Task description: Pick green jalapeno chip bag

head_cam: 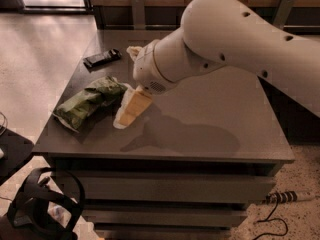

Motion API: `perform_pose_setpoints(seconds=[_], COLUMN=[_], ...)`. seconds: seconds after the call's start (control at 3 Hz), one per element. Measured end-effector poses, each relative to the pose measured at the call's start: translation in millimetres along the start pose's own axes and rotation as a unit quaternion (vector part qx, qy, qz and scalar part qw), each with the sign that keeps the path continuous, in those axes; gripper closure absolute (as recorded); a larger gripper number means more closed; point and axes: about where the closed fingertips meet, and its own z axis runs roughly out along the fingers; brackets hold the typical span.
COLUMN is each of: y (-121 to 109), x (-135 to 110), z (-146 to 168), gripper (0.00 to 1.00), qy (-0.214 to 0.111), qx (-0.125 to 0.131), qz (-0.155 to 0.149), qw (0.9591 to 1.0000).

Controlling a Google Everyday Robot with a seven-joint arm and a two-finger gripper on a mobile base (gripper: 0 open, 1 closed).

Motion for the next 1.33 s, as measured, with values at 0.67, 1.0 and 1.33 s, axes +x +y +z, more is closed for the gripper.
perform_pose_setpoints(seconds=[0.67,1.0,1.33], y=[-5,-10,-8], x=[-2,-2,-2], z=[32,71,100], gripper=[0.00,0.00,0.00], qy=[-0.003,-0.007,-0.012], qx=[-0.013,-0.031,-0.045], qz=[-0.004,-0.006,-0.005], qw=[0.9999,0.9995,0.9989])
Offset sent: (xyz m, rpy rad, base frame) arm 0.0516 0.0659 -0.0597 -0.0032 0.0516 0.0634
